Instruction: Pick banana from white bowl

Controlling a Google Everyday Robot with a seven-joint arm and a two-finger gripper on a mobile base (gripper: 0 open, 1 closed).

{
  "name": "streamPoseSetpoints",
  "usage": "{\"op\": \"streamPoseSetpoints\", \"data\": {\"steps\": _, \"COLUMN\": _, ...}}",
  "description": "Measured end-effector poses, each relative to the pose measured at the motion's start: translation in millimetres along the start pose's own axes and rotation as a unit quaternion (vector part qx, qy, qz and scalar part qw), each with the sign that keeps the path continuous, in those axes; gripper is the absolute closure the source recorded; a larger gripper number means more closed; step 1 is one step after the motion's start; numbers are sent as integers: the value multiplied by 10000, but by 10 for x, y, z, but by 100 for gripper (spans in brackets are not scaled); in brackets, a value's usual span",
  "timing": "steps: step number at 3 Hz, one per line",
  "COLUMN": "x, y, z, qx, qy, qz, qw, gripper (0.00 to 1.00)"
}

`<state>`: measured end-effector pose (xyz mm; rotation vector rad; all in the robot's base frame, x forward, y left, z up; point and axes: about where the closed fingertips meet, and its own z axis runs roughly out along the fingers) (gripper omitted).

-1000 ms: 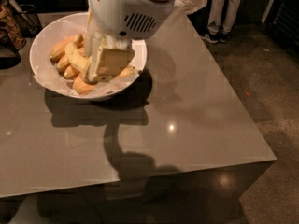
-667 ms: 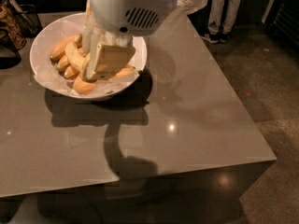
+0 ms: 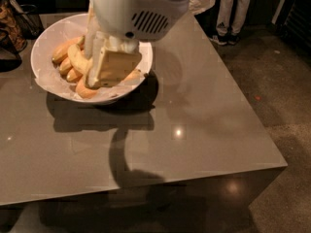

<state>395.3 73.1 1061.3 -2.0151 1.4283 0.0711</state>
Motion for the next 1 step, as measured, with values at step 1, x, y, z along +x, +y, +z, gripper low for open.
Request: {"op": "streamPoseSetpoints", "data": {"steps": 1, "x": 0, "y": 0, "z": 0, "qx": 0, "qy": 0, "qz": 0, "qw": 10000, "gripper": 100}}
